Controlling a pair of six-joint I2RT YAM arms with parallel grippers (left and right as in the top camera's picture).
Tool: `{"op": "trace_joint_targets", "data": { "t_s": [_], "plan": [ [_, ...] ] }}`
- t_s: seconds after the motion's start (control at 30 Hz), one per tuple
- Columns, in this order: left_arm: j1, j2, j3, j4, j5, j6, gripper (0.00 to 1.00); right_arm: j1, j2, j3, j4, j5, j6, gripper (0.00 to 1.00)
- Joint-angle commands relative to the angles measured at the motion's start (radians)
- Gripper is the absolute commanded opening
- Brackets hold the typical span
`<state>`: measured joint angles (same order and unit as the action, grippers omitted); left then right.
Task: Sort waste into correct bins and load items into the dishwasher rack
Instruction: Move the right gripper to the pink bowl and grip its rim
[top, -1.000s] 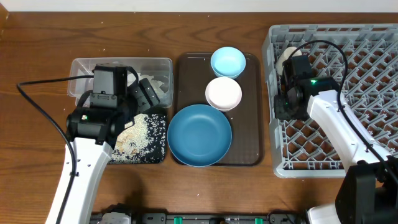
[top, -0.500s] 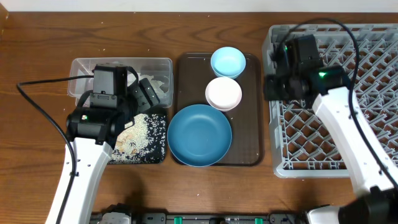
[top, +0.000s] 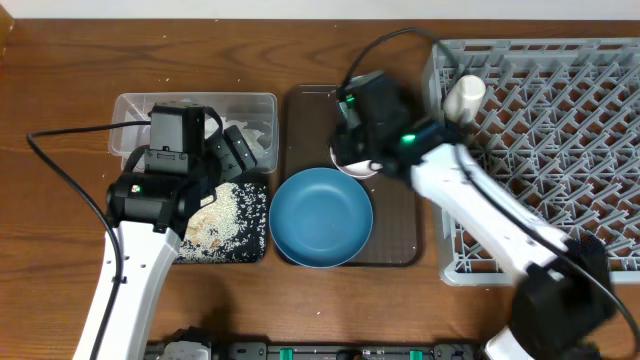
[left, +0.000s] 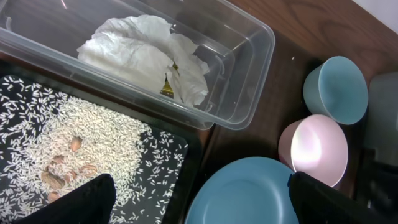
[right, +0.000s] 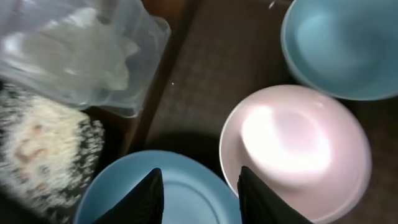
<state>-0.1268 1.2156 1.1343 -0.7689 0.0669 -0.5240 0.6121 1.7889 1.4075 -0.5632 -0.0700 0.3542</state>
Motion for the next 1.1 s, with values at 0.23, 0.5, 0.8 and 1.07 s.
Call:
{"op": "trace_joint_targets", "data": {
  "t_s": [0.23, 0.5, 0.8, 1.07],
  "plan": [
    [0.003, -0.007, 0.022, 0.0, -0.019, 0.002, 0.91, 0.037, 0.214, 0.003, 0.095, 0.141, 0.016, 0.39],
    [0.003, -0.007, 0.022, 0.0, -0.019, 0.002, 0.91, 0.039, 0.253, 0.003, 0.113, 0.141, 0.016, 0.3],
    [0.003, -0.007, 0.022, 0.0, -0.019, 0.002, 0.91, 0.038, 0.233, 0.005, 0.11, 0.141, 0.016, 0.2],
    [0.003, -0.007, 0.022, 0.0, -0.019, 0.002, 0.91, 0.038, 0.216, 0.004, 0.093, 0.141, 0.016, 0.09]
  ]
}}
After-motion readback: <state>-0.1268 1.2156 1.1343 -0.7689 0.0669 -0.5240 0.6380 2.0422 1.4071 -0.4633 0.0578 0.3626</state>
